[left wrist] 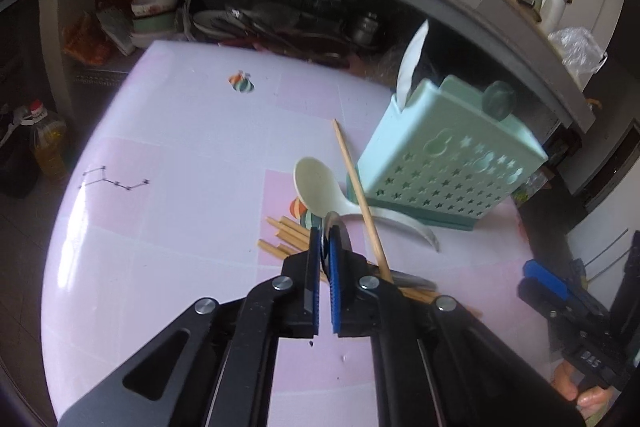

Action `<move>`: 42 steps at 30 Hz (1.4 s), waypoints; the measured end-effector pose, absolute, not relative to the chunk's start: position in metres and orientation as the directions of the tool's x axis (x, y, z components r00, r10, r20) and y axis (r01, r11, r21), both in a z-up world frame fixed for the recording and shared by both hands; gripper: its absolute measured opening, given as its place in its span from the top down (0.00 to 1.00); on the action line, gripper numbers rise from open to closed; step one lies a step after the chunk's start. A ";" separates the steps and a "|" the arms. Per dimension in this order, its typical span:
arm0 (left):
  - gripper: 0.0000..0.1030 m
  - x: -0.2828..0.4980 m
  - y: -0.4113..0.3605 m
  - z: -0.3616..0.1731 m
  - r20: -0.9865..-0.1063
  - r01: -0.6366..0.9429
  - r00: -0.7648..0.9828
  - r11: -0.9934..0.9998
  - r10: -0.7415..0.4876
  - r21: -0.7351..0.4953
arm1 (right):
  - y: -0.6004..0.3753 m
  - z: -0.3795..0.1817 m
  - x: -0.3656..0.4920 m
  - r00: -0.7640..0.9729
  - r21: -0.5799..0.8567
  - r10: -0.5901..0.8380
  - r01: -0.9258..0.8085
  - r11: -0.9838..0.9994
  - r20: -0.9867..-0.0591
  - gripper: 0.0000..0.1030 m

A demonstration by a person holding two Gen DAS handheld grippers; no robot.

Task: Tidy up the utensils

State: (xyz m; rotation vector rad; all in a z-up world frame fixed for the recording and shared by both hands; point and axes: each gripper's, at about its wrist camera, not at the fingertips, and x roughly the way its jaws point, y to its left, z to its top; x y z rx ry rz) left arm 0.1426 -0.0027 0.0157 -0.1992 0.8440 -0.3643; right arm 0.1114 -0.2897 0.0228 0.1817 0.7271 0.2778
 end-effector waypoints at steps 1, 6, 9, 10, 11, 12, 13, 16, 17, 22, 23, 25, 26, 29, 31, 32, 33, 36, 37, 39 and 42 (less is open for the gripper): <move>0.98 0.137 0.005 0.021 -0.673 0.227 0.628 0.919 -0.390 -0.321 | -0.288 0.024 0.111 0.714 0.253 0.309 -0.188 0.949 -0.628 0.57; 0.98 0.120 0.034 0.043 -0.605 0.196 0.699 0.916 -0.381 -0.349 | -0.277 0.031 0.111 0.724 0.220 0.299 -0.205 0.954 -0.622 0.57; 0.98 0.113 0.052 0.050 -0.571 0.185 0.724 0.907 -0.387 -0.379 | -0.268 0.037 0.112 0.731 0.202 0.293 -0.213 0.956 -0.616 0.57; 0.98 0.110 0.060 0.053 -0.558 0.176 0.736 0.905 -0.383 -0.388 | -0.265 0.039 0.113 0.734 0.197 0.293 -0.217 0.956 -0.613 0.57; 0.98 0.108 0.066 0.055 -0.548 0.169 0.745 0.903 -0.379 -0.394 | -0.262 0.041 0.114 0.737 0.188 0.293 -0.225 0.956 -0.609 0.57; 0.98 0.106 0.073 0.057 -0.539 0.163 0.754 0.902 -0.375 -0.401 | -0.259 0.044 0.115 0.740 0.178 0.294 -0.234 0.956 -0.605 0.57; 0.98 0.104 0.081 0.060 -0.525 0.153 0.767 0.899 -0.369 -0.409 | -0.255 0.047 0.116 0.743 0.169 0.296 -0.244 0.955 -0.600 0.57; 0.98 0.099 0.106 0.065 -0.493 0.129 0.793 0.890 -0.357 -0.437 | -0.241 0.055 0.125 0.751 0.141 0.311 -0.284 0.948 -0.583 0.57; 0.98 0.099 0.112 0.066 -0.487 0.119 0.801 0.889 -0.349 -0.443 | -0.235 0.058 0.129 0.752 0.131 0.319 -0.301 0.945 -0.577 0.57; 0.98 0.093 0.149 0.068 -0.459 0.049 0.840 0.882 -0.290 -0.468 | -0.200 0.061 0.158 0.724 0.114 0.372 -0.380 0.918 -0.581 0.57; 0.98 0.092 0.155 0.066 -0.456 0.038 0.844 0.879 -0.282 -0.475 | -0.193 0.058 0.165 0.714 0.113 0.375 -0.387 0.915 -0.591 0.57; 0.98 0.092 0.167 0.064 -0.451 0.014 0.852 0.872 -0.266 -0.488 | -0.178 0.051 0.179 0.694 0.098 0.368 -0.397 0.913 -0.619 0.58; 0.98 0.092 0.172 0.062 -0.449 0.006 0.854 0.870 -0.261 -0.494 | -0.169 0.047 0.186 0.687 0.084 0.364 -0.405 0.911 -0.629 0.58; 0.98 0.094 0.182 0.057 -0.452 -0.013 0.856 0.862 -0.252 -0.506 | -0.147 0.032 0.206 0.680 0.015 0.316 -0.410 0.912 -0.661 0.59; 0.98 0.095 0.188 0.054 -0.454 -0.021 0.855 0.858 -0.250 -0.513 | -0.137 0.023 0.219 0.668 -0.014 0.290 -0.409 0.912 -0.685 0.60; 0.98 0.096 0.190 0.052 -0.456 -0.024 0.854 0.857 -0.250 -0.515 | -0.133 0.018 0.226 0.663 -0.026 0.275 -0.406 0.913 -0.696 0.60; 0.98 0.096 0.192 0.050 -0.457 -0.026 0.854 0.855 -0.250 -0.517 | -0.128 0.014 0.232 0.657 -0.037 0.262 -0.404 0.914 -0.707 0.60; 0.98 0.097 0.199 0.044 -0.461 -0.035 0.851 0.848 -0.252 -0.529 | -0.116 0.001 0.248 0.642 -0.087 0.202 -0.389 0.917 -0.740 0.62; 0.98 0.099 0.200 0.043 -0.462 -0.038 0.850 0.846 -0.253 -0.532 | -0.112 -0.003 0.253 0.635 -0.098 0.185 -0.383 0.918 -0.750 0.64; 0.98 0.100 0.202 0.041 -0.465 -0.040 0.848 0.844 -0.254 -0.534 | -0.107 -0.008 0.258 0.629 -0.122 0.153 -0.371 0.920 -0.762 0.66; 0.98 0.102 0.204 0.037 -0.471 -0.043 0.844 0.844 -0.255 -0.535 | -0.099 -0.017 0.268 0.615 -0.160 0.089 -0.338 0.927 -0.783 0.73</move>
